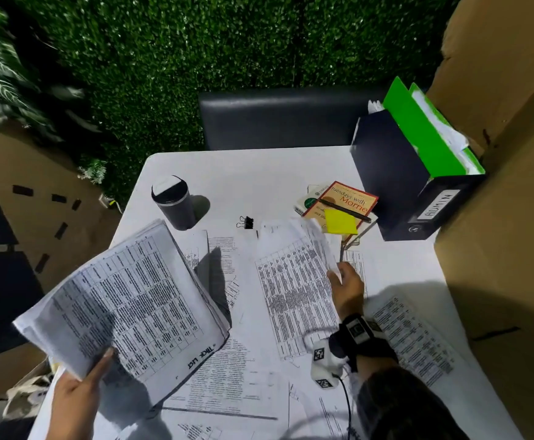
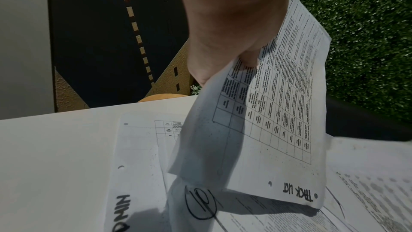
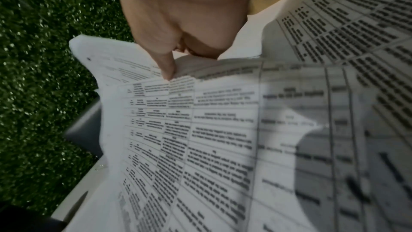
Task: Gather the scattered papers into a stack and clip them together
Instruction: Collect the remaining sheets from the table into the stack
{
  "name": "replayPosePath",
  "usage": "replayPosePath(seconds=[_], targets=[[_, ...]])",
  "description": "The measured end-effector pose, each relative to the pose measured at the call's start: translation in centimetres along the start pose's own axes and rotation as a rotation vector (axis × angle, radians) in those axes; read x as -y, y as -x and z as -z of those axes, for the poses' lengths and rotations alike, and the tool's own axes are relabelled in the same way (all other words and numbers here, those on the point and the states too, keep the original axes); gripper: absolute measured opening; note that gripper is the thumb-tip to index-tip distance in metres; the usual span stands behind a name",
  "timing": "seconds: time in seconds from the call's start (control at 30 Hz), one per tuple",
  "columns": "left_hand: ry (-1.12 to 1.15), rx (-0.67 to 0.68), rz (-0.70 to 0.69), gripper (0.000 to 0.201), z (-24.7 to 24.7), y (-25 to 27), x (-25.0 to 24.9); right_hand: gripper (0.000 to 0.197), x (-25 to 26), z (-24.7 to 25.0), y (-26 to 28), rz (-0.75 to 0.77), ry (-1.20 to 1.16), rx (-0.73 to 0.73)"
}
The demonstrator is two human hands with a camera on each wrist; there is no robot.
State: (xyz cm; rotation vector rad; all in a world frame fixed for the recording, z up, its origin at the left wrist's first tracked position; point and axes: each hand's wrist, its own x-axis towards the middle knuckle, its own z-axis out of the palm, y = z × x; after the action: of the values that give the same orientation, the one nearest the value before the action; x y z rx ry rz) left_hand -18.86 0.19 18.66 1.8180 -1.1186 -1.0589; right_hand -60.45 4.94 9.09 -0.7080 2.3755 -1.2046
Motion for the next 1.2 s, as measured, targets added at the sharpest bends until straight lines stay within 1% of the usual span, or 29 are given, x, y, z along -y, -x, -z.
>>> replayPosePath(seconds=[0.03, 0.07, 0.13, 0.17, 0.23, 0.27, 0.33, 0.37, 0.4, 0.43, 0.53, 0.63, 0.7, 0.73, 0.8, 0.87, 0.9, 0.93, 0.97, 1.03, 1.07, 1.1, 1.13, 1.17, 1.2], targets=[[0.026, 0.025, -0.002, 0.036, 0.0, -0.1, 0.0, 0.025, 0.1, 0.3, 0.0, 0.022, -0.024, -0.03], [0.059, 0.083, 0.005, 0.033, 0.2, -0.6, 0.1, 0.028, 0.1, 0.6, 0.0, 0.029, -0.046, -0.041], [0.05, 0.096, -0.007, 0.031, -0.1, -0.7, -0.8, 0.027, 0.2, 1.5, -0.1, 0.043, -0.096, -0.051], [0.067, 0.115, -0.006, 0.032, -0.2, -0.9, -1.0, 0.027, 0.6, 2.3, -0.1, 0.029, -0.155, -0.046], [0.106, 0.131, -0.049, 0.03, -0.4, -1.1, -1.8, 0.031, 1.6, 4.0, 0.3, -0.022, -0.405, -0.027], [0.111, 0.129, -0.076, 0.025, -0.5, -1.2, -2.2, 0.034, 2.1, 4.9, 0.7, -0.039, -0.532, -0.006], [0.139, 0.156, -0.093, 0.008, -0.6, -1.6, -2.6, 0.036, 3.2, 6.7, 1.9, -0.034, -0.698, 0.072], [0.148, 0.163, -0.1, 0.01, -0.8, -2.0, -2.4, 0.039, 4.0, 7.4, 2.6, -0.025, -0.735, 0.11], [0.14, 0.186, -0.093, 0.013, -1.0, -2.2, -2.4, 0.048, 4.4, 7.8, 3.2, -0.031, -0.759, 0.153], [0.145, 0.218, -0.082, 0.015, -1.2, -2.2, -2.2, 0.053, 5.2, 8.2, 4.0, -0.039, -0.752, 0.2], [0.144, 0.404, -0.048, 0.033, -2.2, -1.6, -2.3, 0.039, 6.9, 7.7, 5.7, -0.037, -0.682, 0.273], [0.037, 0.529, 0.004, 0.041, -4.2, -0.5, -2.4, 0.034, 7.6, 5.9, 7.0, -0.038, -0.612, 0.295], [0.105, 0.595, 0.041, 0.033, -5.5, 0.5, -2.4, 0.04, 7.3, 4.5, 7.8, -0.088, -0.588, 0.293], [0.136, 0.635, 0.067, 0.033, -6.0, 1.1, -2.6, 0.043, 7.1, 3.8, 8.1, -0.111, -0.587, 0.288], [0.201, 0.729, 0.11, 0.015, -6.5, 2.6, -3.4, 0.042, 6.7, 3.1, 8.9, -0.141, -0.604, 0.295], [0.212, 0.787, 0.132, 0.018, -6.7, 4.2, -3.9, 0.058, 7.5, 3.0, 10.3, -0.204, -0.599, 0.41], [0.229, 0.785, 0.137, 0.023, -6.9, 4.3, -3.7, 0.067, 7.6, 2.9, 10.9, -0.246, -0.612, 0.49], [0.228, 0.755, 0.128, 0.039, -6.8, 4.5, -3.7, 0.07, 7.3, 2.7, 11.3, -0.261, -0.645, 0.536], [0.252, 0.735, 0.124, 0.049, -6.7, 4.2, -3.3, 0.064, 7.6, 2.8, 11.9, -0.271, -0.671, 0.548], [0.316, 0.697, 0.116, 0.062, -6.4, 4.0, -3.0, 0.047, 7.9, 2.8, 12.5, -0.221, -0.712, 0.492], [0.317, 0.708, 0.083, 0.079, -6.2, 4.0, -3.1, 0.041, 8.4, 2.9, 12.9, -0.192, -0.733, 0.469], [0.298, 0.7, 0.02, 0.098, -6.0, 4.1, -3.5, 0.033, 8.8, 3.1, 13.3, -0.161, -0.762, 0.448], [0.282, 0.679, -0.073, 0.107, -5.8, 4.1, -3.8, 0.027, 9.2, 3.2, 13.6, -0.128, -0.769, 0.424], [0.299, 0.661, -0.126, 0.104, -5.5, 4.3, -4.1, 0.021, 9.7, 3.5, 13.9, -0.084, -0.776, 0.429], [0.329, 0.662, -0.143, 0.1, -5.4, 4.0, -4.1, 0.019, 9.9, 3.7, 14.1, -0.051, -0.78, 0.42]])
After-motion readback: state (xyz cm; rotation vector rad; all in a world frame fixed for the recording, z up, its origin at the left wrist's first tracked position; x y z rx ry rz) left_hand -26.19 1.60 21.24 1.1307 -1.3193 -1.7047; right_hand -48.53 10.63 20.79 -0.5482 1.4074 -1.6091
